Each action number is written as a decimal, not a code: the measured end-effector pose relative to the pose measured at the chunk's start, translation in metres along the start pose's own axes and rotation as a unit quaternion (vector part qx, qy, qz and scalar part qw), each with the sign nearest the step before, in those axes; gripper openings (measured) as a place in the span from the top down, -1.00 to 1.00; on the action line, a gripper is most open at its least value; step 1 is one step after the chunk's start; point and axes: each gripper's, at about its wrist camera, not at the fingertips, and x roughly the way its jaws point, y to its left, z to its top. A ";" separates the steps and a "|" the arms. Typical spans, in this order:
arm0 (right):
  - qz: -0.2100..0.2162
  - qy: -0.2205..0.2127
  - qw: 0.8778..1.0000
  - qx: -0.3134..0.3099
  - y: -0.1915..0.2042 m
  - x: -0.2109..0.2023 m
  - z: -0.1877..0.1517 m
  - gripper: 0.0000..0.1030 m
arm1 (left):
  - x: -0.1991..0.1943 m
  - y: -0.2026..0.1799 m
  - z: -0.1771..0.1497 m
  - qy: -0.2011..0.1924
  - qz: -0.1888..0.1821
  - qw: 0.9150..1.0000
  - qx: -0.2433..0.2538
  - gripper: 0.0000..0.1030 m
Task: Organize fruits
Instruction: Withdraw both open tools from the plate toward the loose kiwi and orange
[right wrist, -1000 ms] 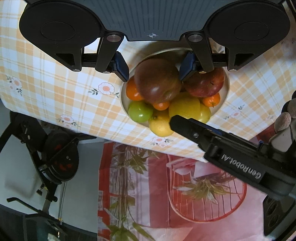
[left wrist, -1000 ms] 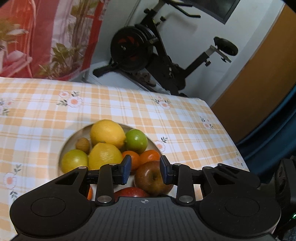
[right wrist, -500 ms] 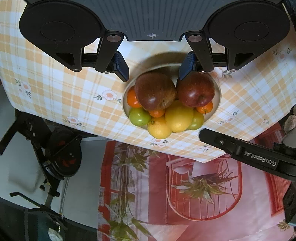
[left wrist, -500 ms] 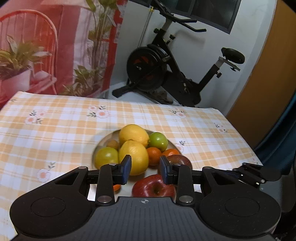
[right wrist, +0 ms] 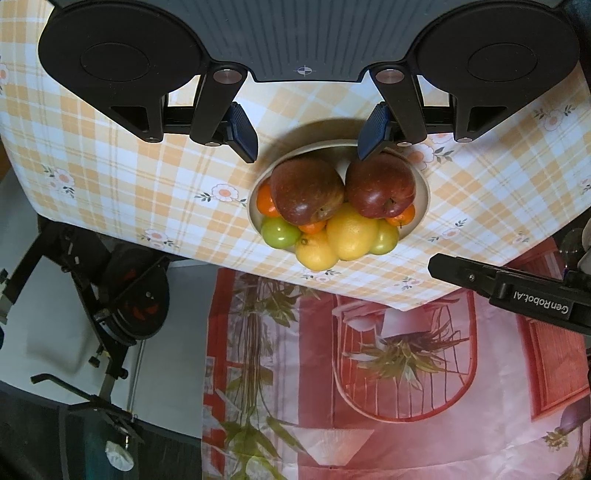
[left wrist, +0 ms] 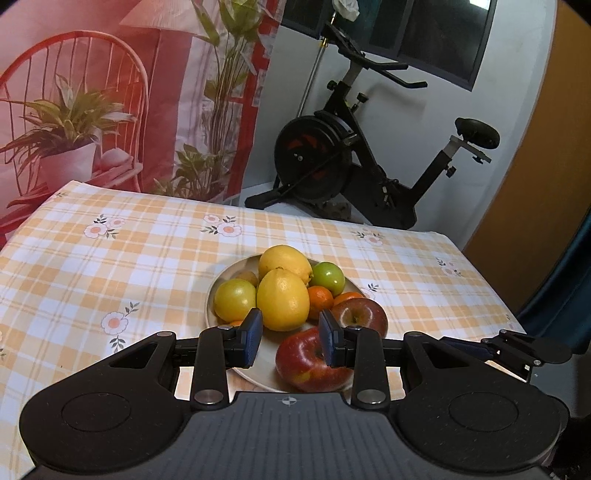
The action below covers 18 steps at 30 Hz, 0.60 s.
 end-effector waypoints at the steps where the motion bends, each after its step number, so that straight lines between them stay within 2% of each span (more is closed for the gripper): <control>1: 0.000 -0.001 1.000 0.000 0.001 -0.001 -0.001 -0.10 | -0.002 -0.001 -0.002 -0.001 0.000 1.000 0.000 0.33; 18: 0.006 -0.001 1.000 0.014 0.002 -0.018 -0.027 -0.10 | -0.013 -0.009 -0.029 0.005 0.007 1.000 -0.008 0.33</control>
